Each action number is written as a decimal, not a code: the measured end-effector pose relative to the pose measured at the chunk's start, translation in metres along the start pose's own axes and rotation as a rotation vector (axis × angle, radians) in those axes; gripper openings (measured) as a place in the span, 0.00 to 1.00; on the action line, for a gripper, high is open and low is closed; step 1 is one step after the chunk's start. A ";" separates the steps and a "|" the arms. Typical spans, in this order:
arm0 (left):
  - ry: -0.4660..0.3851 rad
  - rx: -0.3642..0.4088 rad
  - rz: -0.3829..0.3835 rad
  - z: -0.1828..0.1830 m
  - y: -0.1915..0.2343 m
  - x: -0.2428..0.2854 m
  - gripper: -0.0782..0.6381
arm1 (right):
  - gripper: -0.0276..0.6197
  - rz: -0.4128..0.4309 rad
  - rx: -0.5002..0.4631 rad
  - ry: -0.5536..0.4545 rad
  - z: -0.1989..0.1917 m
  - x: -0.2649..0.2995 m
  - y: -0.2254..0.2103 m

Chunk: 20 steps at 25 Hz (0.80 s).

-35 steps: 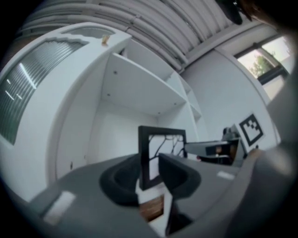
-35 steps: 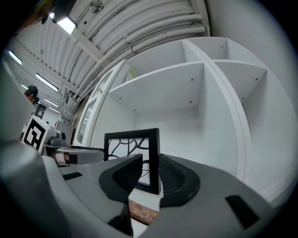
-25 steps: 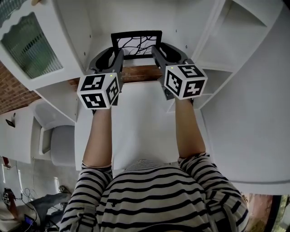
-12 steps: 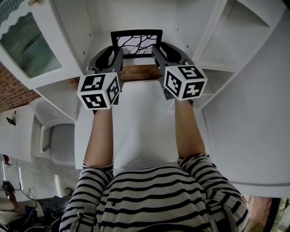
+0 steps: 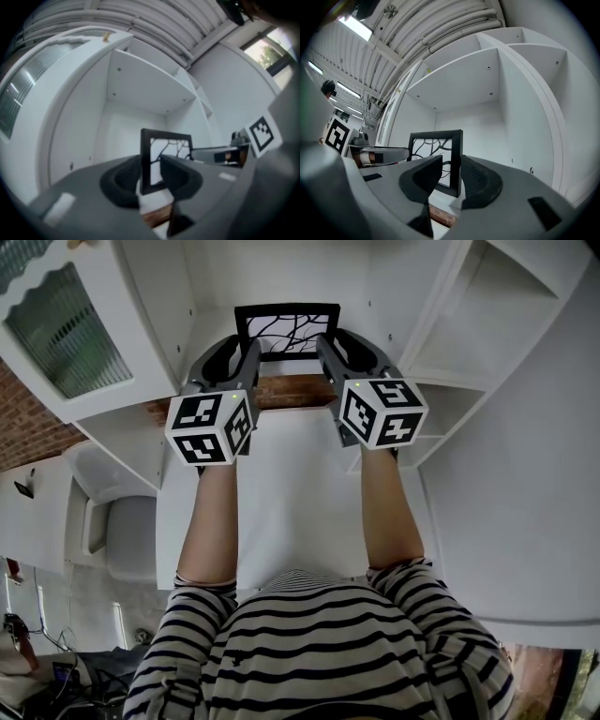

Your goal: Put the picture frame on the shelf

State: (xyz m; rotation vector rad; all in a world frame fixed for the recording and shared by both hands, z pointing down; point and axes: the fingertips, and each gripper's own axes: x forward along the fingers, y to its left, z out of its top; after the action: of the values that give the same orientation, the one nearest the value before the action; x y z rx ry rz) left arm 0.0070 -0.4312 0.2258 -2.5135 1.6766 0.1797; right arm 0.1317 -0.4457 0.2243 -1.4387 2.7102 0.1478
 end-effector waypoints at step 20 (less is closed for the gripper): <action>-0.076 -0.020 -0.036 -0.006 -0.001 -0.017 0.27 | 0.21 0.032 0.032 -0.050 -0.007 -0.018 -0.002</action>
State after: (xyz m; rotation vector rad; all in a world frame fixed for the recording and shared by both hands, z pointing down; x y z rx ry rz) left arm 0.0021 -0.4164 0.2345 -2.5157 1.6083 0.2862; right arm 0.1429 -0.4329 0.2333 -1.3652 2.6842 0.1395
